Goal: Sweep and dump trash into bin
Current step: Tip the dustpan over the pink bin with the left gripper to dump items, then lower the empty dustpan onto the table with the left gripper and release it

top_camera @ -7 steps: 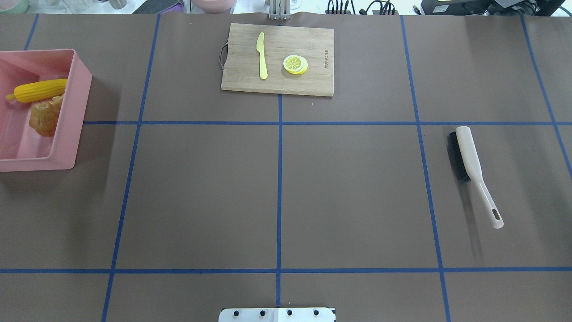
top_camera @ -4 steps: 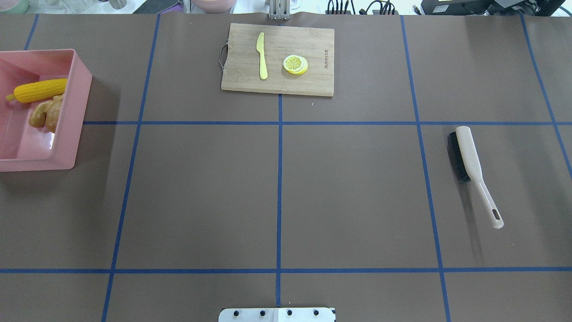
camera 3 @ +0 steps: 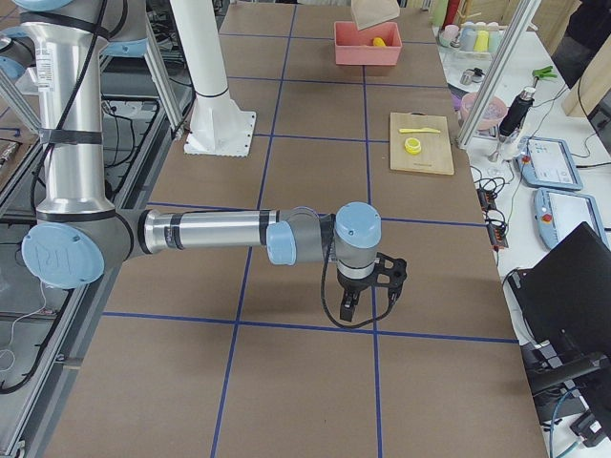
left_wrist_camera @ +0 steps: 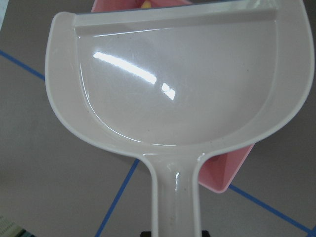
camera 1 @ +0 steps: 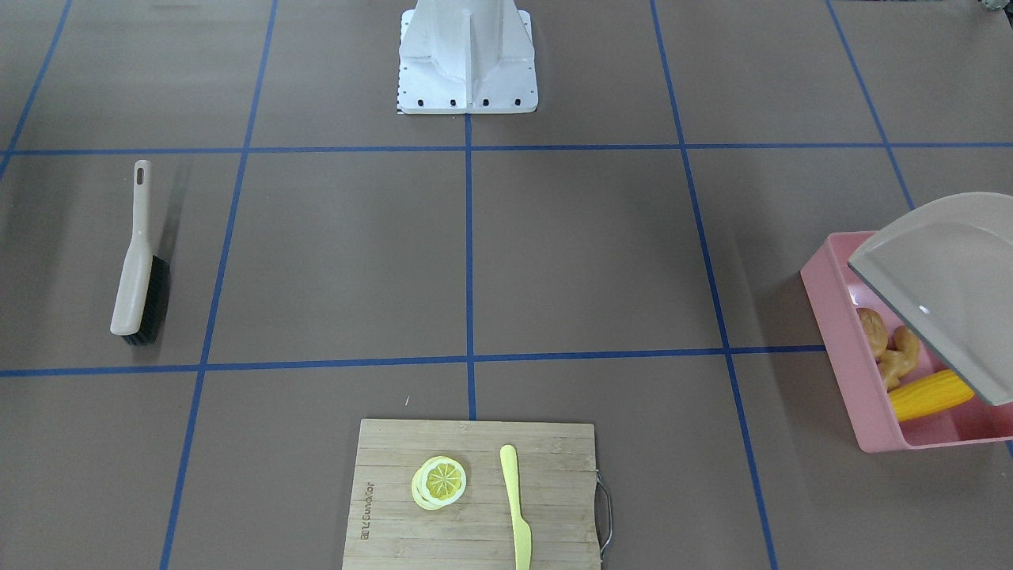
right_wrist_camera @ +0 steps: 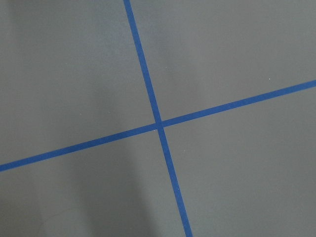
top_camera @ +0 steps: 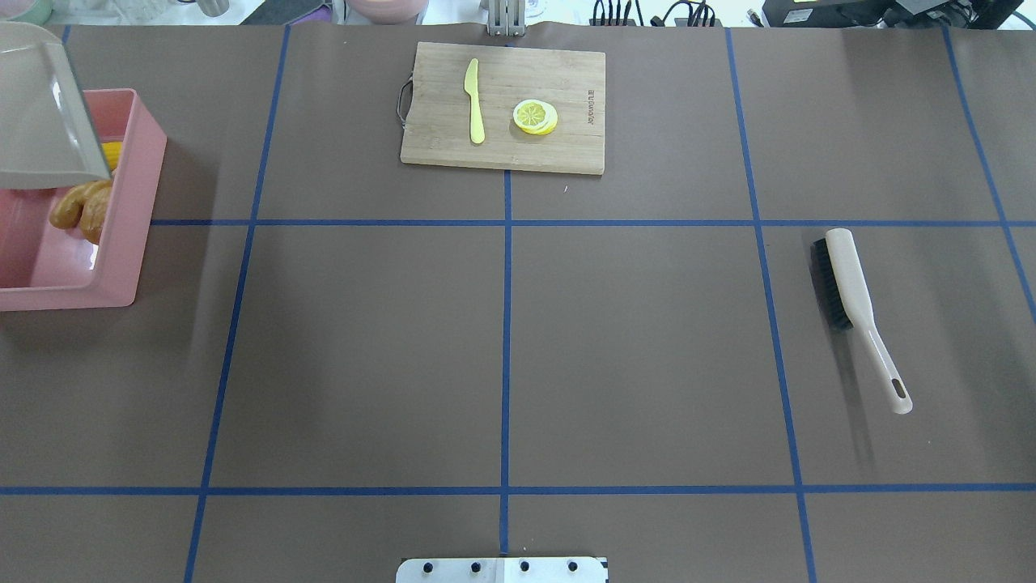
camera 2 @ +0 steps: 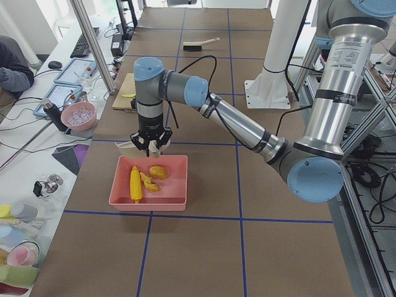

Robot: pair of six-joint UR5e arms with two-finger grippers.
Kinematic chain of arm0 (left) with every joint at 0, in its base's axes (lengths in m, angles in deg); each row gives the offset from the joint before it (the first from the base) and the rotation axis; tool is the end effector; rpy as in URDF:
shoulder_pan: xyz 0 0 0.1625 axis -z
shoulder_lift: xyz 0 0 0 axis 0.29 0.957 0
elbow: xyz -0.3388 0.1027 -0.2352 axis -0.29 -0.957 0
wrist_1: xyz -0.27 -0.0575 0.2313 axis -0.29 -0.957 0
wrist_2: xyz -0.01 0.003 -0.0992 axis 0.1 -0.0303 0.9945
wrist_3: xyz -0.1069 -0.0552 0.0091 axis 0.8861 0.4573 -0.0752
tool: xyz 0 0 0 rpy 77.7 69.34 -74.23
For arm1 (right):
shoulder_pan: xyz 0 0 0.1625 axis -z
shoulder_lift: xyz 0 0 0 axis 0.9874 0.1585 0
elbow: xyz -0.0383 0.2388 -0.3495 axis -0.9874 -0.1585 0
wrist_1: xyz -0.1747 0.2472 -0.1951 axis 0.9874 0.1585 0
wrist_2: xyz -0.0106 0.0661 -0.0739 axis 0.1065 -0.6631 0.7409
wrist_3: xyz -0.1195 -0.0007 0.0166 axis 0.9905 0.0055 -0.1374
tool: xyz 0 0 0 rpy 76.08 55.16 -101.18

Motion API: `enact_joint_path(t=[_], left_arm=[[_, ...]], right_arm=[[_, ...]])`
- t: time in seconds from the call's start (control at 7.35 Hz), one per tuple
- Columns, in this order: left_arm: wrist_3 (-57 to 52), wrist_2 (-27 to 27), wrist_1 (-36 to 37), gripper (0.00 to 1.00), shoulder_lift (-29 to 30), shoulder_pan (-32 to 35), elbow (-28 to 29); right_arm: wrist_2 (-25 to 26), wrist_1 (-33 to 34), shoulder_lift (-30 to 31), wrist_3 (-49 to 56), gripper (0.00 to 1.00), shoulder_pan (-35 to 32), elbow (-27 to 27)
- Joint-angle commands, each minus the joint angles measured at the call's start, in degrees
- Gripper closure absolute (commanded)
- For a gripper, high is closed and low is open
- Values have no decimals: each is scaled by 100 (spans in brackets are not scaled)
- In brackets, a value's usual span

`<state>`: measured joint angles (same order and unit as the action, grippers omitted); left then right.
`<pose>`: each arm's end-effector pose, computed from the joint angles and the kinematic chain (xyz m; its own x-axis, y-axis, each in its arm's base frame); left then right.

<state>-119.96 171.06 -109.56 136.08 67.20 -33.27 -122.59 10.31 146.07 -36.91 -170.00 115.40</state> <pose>-0.0125 -0.4979 0.4646 0.3842 0.9161 -0.1144 -0.7076 0.3718 0.6010 0.0422 -0.4376 0.6320 0.6645 0.2936 0.6872 -0.2593 0.9531 -0.1564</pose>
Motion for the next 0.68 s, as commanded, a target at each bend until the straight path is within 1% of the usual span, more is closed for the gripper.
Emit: enact_joint_path(t=[0.0,0.14,0.27,0.41,0.54], left_arm=[[48,176,-902,94,183,-1069,-91],[48,133,-1391,94,202,-1668,-213],[48,124,-1822,94,202,-2283,-241],[57,132,-2201,94,115,-2750,-337],[379,158,-2439,94,106,-3085,-364]], right_arm=[[-78,112,-14,-128,0,0,31],[-52,330,-40,-137,0,0,214],[-61,419,-32,-137,0,0,251],[-78,403,12,-119,0,0,225],[-78,359,38,-119,0,0,216]])
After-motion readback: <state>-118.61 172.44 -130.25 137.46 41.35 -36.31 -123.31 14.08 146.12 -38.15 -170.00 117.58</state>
